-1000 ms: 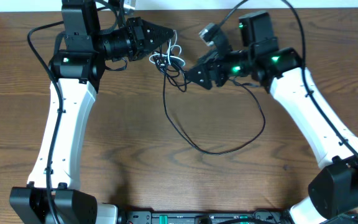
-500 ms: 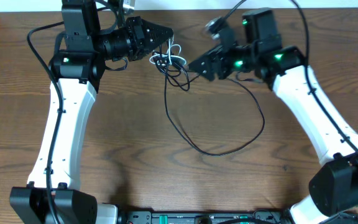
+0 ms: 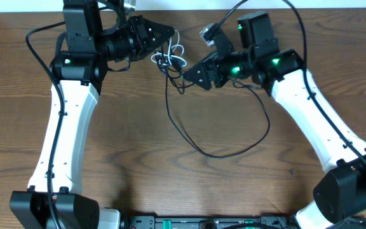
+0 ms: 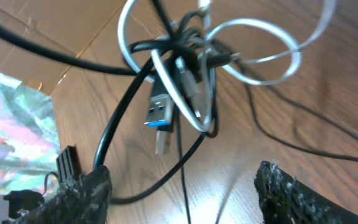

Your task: Untangle cables

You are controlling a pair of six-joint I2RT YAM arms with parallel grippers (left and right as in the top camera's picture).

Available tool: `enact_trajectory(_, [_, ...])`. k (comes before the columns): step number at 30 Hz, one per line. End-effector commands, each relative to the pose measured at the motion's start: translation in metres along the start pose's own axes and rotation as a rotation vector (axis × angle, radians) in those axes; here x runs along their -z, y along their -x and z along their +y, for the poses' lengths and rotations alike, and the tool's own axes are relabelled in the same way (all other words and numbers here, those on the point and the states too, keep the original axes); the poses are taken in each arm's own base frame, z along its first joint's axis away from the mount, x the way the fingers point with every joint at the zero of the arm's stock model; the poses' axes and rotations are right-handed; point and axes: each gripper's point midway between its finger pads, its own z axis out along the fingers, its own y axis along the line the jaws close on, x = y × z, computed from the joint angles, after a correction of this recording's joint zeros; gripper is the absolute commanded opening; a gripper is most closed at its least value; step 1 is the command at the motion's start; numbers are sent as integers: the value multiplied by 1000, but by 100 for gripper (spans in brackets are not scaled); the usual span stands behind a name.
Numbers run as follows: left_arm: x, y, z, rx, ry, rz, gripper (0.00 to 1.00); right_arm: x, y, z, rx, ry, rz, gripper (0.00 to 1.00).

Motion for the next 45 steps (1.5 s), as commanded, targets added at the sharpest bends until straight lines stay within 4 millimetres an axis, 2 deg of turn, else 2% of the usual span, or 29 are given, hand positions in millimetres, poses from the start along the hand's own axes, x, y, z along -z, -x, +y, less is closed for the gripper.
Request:
enact_trajectory(1, [6,3,-13,-31,-11,-21,7,-5,6,9,26,-4,-3,70])
enact_trajectory(4, [6,3,-13,-31,-10,-21,7,-10,4,8,29,-22,7,70])
enact_trajectory(7, [6,3,-13,-31,-11,-21,7,-8,5,-9,16,-115,-2,69])
enact_trajectory(10, [6,3,-13,-31,-10,-21,7,6,14,-36,-65,-237,-48,73])
enact_trajectory(12, [6,3,-13,-31,-10,-21,7,20,24,-43,-81,-247,-83,75])
enact_trajectory(15, [6,3,-13,-31,-10,-21,7,34,37,-29,-34,-140,-115,75])
enact_trajectory(18, [6,3,-13,-32,-10,-21,8,37,41,-9,27,-22,-120,75])
enact_trajectory(23, [6,3,-13,-31,-10,-21,7,16,22,20,45,59,-46,72])
enact_trajectory(26, [6,3,-13,-31,-10,-21,8,2,8,21,24,-4,9,64])
enact_trajectory(30, [6,3,-13,-31,-10,-21,8,-13,-12,-12,-154,-253,62,44])
enact_trajectory(34, [6,3,-13,-31,-11,-21,8,-15,-22,-61,-322,-514,34,43])
enact_trajectory(36, [6,3,-12,-29,-10,-20,7,-15,-25,-84,-395,-604,3,39])
enact_trajectory(37, [6,2,-12,-25,-7,-18,7,-17,-24,-89,-407,-611,-6,38])
enact_trajectory(41, [6,-1,-9,-9,3,-7,7,-23,-14,-100,-403,-597,-46,17])
enact_trajectory(45, [6,-1,-8,-16,4,-6,7,-23,10,-93,-300,-556,-114,12])
